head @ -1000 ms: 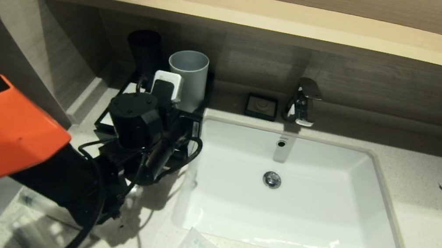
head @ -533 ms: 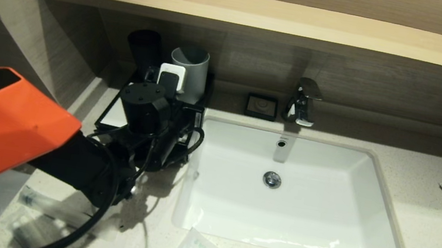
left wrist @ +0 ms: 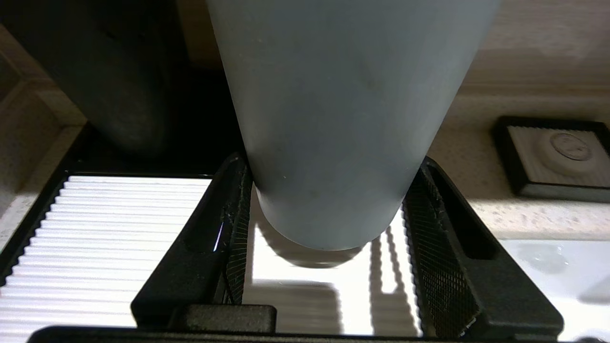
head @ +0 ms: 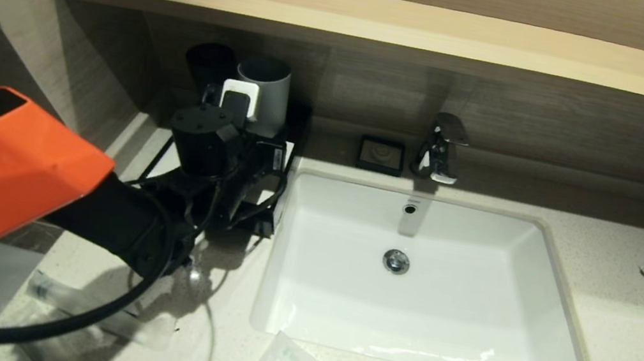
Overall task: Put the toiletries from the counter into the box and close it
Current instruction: Place the cup on the storage box
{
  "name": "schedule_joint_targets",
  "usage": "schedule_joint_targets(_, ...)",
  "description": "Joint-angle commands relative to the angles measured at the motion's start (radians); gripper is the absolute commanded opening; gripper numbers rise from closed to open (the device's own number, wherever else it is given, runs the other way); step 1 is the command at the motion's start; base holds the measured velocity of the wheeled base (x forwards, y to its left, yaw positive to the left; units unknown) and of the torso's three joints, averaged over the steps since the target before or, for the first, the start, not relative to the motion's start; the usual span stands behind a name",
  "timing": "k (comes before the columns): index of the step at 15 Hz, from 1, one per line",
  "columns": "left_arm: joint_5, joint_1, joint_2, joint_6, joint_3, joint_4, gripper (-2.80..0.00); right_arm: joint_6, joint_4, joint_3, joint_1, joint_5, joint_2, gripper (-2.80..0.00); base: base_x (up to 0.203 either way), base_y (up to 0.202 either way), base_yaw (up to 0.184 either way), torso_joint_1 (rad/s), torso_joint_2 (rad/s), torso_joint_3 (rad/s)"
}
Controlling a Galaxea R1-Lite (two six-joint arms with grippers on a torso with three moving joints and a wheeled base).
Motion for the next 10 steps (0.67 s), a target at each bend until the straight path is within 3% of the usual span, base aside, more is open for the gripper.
schedule_joint_targets(1,0.002,0.017,0.017,0.000,-0.042,0.012,-2.80,0.000,0.000,0.000,0.000,0.000,0.000,-2.80,0.000,0.000,0.000,0.000,0.00,0.000)
schedule_joint_targets(10,0.001,0.019,0.085,-0.003,-0.180,0.077,-2.80,0.000,0.000,0.000,0.000,0.000,0.000,-2.80,0.000,0.000,0.000,0.000,0.00,0.000)
